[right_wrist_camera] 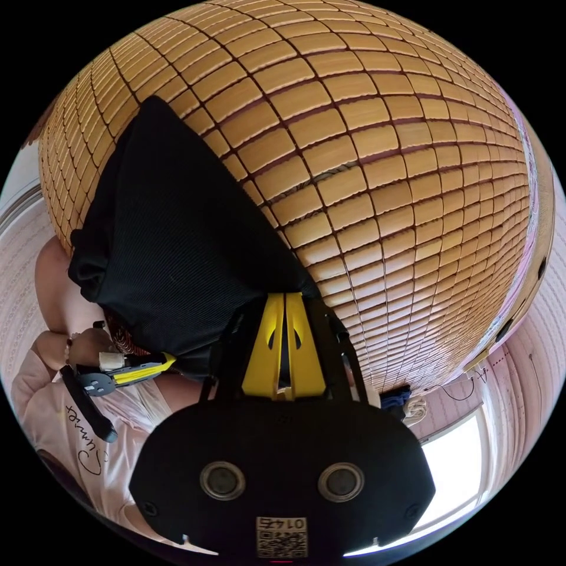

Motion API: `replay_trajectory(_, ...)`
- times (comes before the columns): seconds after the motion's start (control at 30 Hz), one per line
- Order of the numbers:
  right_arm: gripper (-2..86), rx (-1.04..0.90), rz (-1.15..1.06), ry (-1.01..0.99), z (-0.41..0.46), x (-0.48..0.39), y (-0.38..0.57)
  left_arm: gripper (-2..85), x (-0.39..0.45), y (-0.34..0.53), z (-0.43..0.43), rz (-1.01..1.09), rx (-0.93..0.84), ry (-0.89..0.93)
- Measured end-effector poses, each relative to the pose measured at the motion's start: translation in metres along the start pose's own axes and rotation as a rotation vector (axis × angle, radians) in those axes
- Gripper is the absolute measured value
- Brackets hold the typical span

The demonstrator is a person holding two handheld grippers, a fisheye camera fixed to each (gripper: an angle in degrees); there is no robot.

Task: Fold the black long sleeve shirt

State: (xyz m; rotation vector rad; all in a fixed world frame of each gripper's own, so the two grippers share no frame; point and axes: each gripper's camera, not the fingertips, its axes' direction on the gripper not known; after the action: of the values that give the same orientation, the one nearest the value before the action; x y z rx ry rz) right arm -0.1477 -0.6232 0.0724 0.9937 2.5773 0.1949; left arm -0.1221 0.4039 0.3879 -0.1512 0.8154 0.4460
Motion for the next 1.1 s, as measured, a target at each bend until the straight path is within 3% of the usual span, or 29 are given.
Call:
replay_trajectory(0.4,-0.9,0.004,0.027,0.039,-0.005,-0.006,0.082,-1.0,0.007,0.011,0.004,0.041,0.027,-0.017)
replay_trajectory(0.53,-0.7,0.122,0.045,0.09,-0.006,-0.014,0.136,-0.9,0.011,0.023,-0.007,0.111,0.055,0.107)
replay_trajectory(0.6,-0.7,0.29,0.073,0.117,-0.003,-0.017,0.189,-0.9,0.016,0.026,-0.008,0.139,0.056,0.168)
replay_trajectory(0.73,-0.8,0.633,0.221,0.039,0.0,-0.004,0.303,0.0,0.039,0.028,-0.014,0.199,0.135,0.1)
replay_trajectory(0.8,-0.5,0.875,0.396,-0.043,0.01,0.006,0.408,1.8,0.042,0.029,-0.017,0.167,0.19,0.107)
replay_trajectory(0.87,0.1,0.997,0.499,-0.131,0.031,0.007,0.489,5.1,0.048,0.028,-0.018,0.141,0.237,0.111)
replay_trajectory(0.93,2.3,1.032,0.576,-0.2,0.064,-0.001,0.557,7.3,0.053,0.024,-0.018,0.126,0.261,0.073)
replay_trajectory(1.1,10.2,0.831,0.728,-0.455,0.17,-0.035,0.674,13.2,0.056,0.008,-0.014,-0.004,0.318,-0.003)
